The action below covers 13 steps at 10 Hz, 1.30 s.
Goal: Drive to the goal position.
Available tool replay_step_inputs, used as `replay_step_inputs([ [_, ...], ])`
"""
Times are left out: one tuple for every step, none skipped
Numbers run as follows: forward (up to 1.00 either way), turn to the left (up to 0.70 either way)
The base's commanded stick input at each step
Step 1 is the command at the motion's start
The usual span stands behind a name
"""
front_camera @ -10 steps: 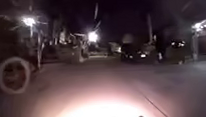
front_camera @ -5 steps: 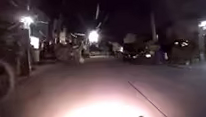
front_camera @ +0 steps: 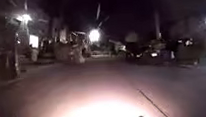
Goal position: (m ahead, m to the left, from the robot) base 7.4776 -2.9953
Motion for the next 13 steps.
replay_step_inputs([
  [0.85, 0.0],
  [0.85, 0.0],
  [0.85, 0.0],
  [0.85, 0.0],
  [0.85, 0.0],
  [0.85, 0.0],
  [0.85, 0.0],
  [0.85, 0.0],
  [0.85, 0.0],
  [0.85, 0.0],
  [0.85, 0.0],
  [0.85, 0.0],
  [0.85, 0.0],
])
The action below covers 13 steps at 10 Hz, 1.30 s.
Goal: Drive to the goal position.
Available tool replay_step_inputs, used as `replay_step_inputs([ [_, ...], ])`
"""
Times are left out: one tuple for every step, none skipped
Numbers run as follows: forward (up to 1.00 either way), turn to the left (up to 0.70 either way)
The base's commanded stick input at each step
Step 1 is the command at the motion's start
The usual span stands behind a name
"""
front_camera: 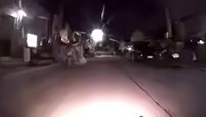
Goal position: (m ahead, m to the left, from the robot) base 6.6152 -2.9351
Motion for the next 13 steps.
replay_step_inputs([
  [0.85, 0.0],
  [0.85, 0.0],
  [0.85, 0.0],
  [0.85, 0.0],
  [0.85, 0.0],
  [0.85, 0.0],
  [0.85, 0.0],
  [0.85, 0.0],
  [0.85, 0.0],
  [0.85, 0.0],
  [0.85, 0.0],
  [0.85, 0.0],
  [0.85, 0.0],
])
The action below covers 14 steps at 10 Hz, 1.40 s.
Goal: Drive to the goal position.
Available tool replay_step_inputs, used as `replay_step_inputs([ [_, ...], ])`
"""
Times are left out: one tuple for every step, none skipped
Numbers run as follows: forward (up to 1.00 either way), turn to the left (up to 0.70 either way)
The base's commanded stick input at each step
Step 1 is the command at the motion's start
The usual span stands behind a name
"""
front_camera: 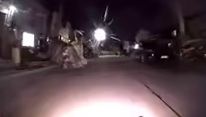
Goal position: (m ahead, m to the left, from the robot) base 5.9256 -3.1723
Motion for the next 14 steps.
replay_step_inputs([
  [0.85, 0.0],
  [0.85, 0.0],
  [0.85, 0.0],
  [0.85, 0.0],
  [0.85, 0.0],
  [0.85, 0.0],
  [0.85, 0.0],
  [0.85, -0.05],
  [0.85, -0.34],
  [0.85, -0.34],
  [0.85, -0.11],
  [0.85, 0.0],
  [0.85, 0.0],
  [0.85, 0.0],
])
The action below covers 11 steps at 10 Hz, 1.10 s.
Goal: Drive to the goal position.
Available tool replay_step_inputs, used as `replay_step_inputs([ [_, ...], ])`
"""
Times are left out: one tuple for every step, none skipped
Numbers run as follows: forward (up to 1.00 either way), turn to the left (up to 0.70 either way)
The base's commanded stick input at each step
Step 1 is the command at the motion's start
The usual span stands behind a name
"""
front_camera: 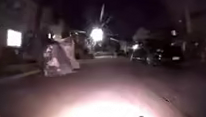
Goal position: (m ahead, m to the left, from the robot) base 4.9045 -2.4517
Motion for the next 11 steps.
replay_step_inputs([
  [0.85, 0.0],
  [0.85, 0.0],
  [0.85, 0.0],
  [0.85, 0.0],
  [0.85, 0.0],
  [0.85, 0.0],
  [0.85, 0.0],
  [0.85, 0.0],
  [0.85, 0.0],
  [0.85, 0.0],
  [0.85, 0.0],
])
